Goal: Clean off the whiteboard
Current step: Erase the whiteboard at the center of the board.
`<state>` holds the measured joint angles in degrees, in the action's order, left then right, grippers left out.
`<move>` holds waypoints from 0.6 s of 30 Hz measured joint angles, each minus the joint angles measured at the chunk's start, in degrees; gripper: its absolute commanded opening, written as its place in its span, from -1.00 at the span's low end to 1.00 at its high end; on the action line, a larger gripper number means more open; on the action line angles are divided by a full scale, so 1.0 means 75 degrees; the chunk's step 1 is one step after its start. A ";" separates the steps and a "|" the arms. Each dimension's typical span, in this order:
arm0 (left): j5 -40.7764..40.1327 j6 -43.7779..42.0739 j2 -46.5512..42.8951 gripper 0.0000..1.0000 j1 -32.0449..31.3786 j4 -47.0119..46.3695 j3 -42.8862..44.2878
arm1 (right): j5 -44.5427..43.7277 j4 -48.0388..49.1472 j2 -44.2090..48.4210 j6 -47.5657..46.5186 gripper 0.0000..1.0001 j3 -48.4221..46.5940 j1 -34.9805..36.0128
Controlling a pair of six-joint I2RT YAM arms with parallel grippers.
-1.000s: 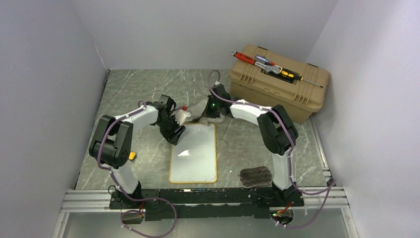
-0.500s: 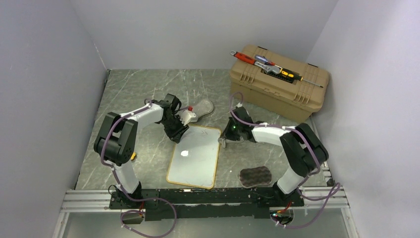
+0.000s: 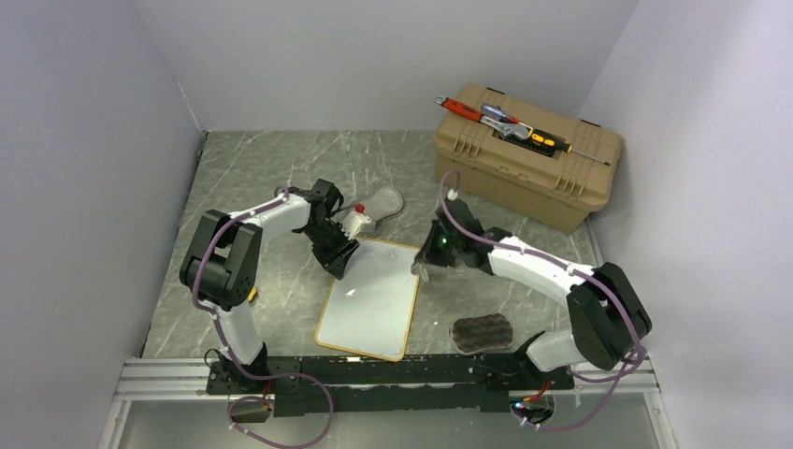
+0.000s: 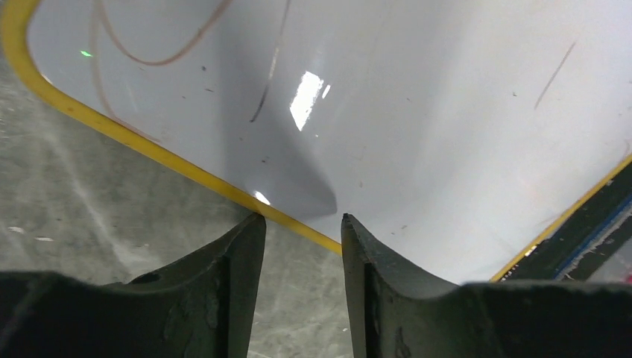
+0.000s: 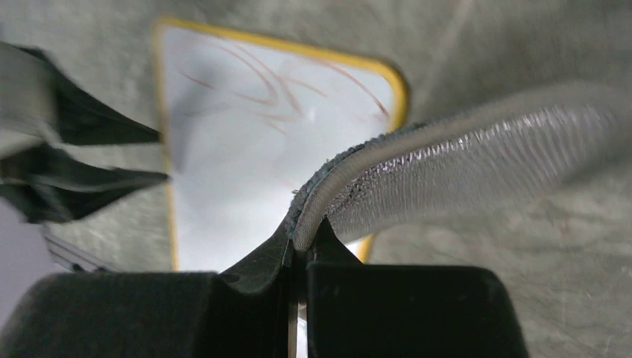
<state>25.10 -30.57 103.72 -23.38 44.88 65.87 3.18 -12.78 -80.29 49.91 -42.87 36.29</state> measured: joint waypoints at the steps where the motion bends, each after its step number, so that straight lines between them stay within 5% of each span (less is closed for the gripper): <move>1: 0.0038 0.0023 0.0000 -0.01 0.0000 0.0070 0.0000 | -0.0017 -0.0169 -0.0026 -0.0079 -1.00 -0.0315 -0.0029; 9: 0.0105 0.0038 0.0050 0.02 -0.0003 0.0207 0.0009 | 0.0388 -0.0574 -0.1763 -0.0600 -1.00 -0.2806 -0.0169; 18: 0.0006 0.0026 0.0055 -0.04 -0.0032 0.0169 0.0006 | 0.0659 -0.2072 -0.2707 -0.0953 -1.00 -0.2964 -0.0425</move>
<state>25.15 -30.37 104.14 -23.62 46.15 65.91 8.12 -28.32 -100.60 42.76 -65.10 33.10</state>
